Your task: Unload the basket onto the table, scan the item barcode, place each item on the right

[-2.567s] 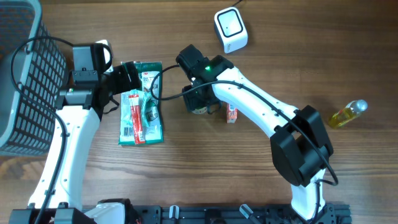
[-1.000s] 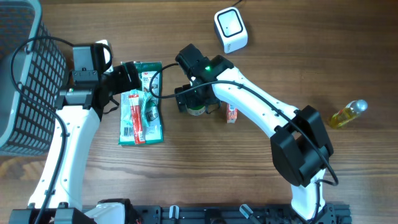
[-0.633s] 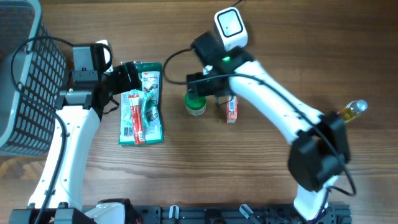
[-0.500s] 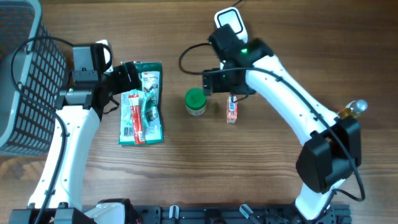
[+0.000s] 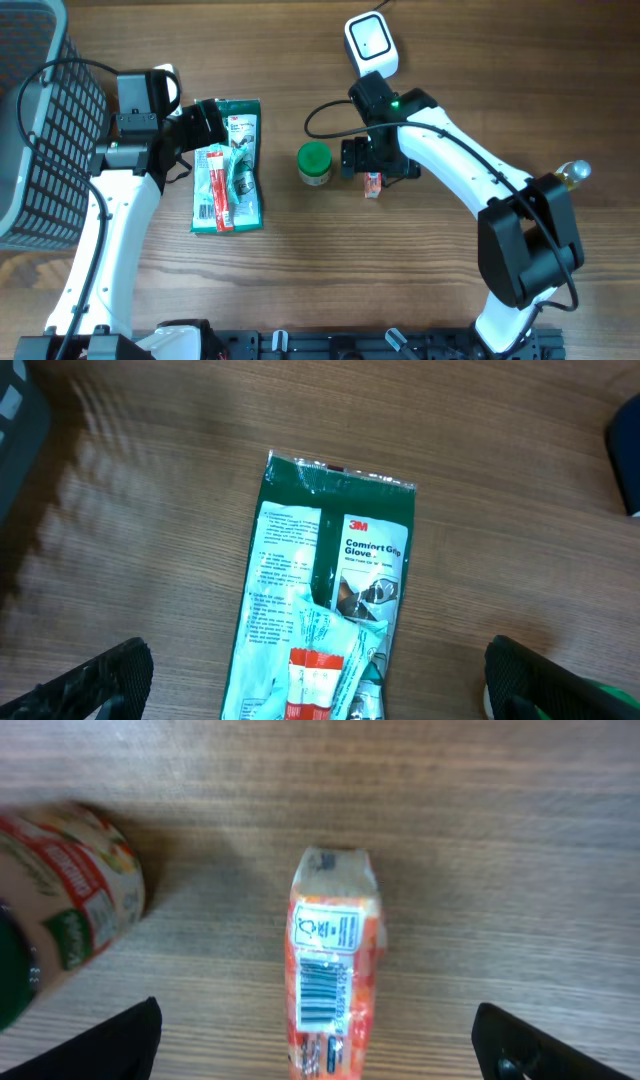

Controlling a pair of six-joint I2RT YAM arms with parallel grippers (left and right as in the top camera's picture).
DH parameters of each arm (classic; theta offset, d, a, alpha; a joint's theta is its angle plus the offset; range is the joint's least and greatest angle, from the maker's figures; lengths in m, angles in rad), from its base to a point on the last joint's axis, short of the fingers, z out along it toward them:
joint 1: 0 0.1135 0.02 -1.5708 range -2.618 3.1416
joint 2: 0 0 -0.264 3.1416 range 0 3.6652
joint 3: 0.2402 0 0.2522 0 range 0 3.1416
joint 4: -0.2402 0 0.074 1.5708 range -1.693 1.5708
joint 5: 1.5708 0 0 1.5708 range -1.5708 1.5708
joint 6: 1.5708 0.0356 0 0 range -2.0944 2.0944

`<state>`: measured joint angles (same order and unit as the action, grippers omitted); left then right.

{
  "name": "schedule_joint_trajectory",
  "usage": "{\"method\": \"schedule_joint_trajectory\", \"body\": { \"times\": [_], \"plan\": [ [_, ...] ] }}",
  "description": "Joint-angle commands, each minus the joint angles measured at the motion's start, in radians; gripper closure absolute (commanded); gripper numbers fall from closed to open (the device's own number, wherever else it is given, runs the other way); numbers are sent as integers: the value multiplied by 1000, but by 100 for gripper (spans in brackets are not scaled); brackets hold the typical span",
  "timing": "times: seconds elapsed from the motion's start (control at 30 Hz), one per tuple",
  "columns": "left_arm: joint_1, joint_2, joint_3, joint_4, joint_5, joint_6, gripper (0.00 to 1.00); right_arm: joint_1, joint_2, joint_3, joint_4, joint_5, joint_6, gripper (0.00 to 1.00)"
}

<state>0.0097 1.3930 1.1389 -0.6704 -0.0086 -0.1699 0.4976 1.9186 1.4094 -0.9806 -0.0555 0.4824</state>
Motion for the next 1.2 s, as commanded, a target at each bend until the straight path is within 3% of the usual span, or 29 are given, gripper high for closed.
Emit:
{"method": "schedule_joint_trajectory", "body": {
  "times": [0.0,0.27,0.47,1.17],
  "plan": [
    [5,-11,11,3,8,5,0,2,-4,-48,42,-35,18,1],
    [5,-11,11,3,8,5,0,2,-4,-156,188,-35,17,7],
    [5,-11,11,3,8,5,0,2,-4,-223,267,-23,15,0],
    [5,-11,11,3,8,5,0,2,-3,-227,258,48,16,0]
  ]
}}
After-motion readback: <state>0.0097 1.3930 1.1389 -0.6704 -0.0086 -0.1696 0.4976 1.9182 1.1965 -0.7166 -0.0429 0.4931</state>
